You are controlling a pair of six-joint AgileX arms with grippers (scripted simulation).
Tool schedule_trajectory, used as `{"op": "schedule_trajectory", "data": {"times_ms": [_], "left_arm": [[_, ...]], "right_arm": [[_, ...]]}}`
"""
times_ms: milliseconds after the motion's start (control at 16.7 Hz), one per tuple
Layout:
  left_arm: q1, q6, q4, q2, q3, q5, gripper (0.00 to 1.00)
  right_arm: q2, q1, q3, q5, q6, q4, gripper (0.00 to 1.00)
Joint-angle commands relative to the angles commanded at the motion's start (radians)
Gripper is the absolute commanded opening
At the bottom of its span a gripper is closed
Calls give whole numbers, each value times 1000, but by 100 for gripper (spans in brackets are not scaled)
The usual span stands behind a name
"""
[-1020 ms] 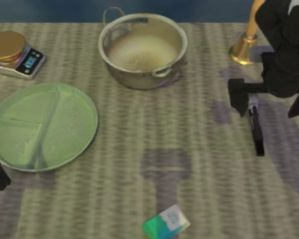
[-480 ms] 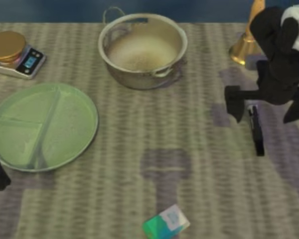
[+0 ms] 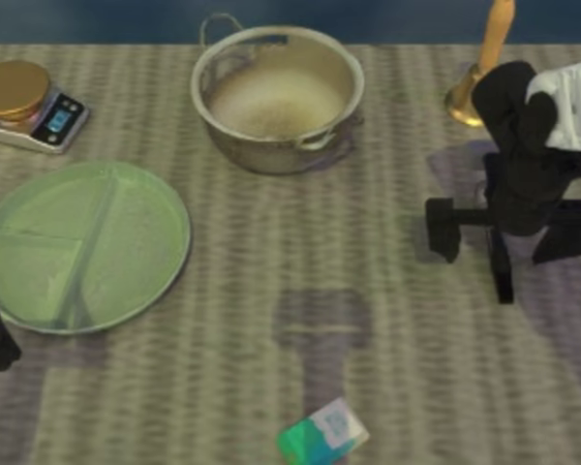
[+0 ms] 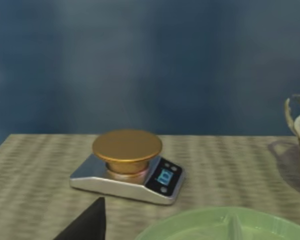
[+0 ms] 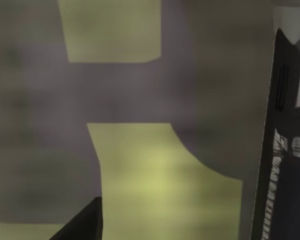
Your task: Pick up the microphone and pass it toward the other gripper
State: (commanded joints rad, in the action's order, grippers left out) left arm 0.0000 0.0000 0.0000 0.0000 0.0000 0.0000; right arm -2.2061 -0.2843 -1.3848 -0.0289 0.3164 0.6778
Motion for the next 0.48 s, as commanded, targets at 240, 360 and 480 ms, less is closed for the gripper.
{"op": "schedule_trajectory", "data": {"times_ms": [240, 360, 480], "left_arm": [[0, 0, 0, 0, 0, 0, 100], [0, 0, 0, 0, 0, 0, 100], [0, 0, 0, 0, 0, 0, 100]], "right_arm": [[0, 0, 0, 0, 0, 0, 92], [0, 0, 0, 0, 0, 0, 77], [0, 0, 0, 0, 0, 0, 62]]}}
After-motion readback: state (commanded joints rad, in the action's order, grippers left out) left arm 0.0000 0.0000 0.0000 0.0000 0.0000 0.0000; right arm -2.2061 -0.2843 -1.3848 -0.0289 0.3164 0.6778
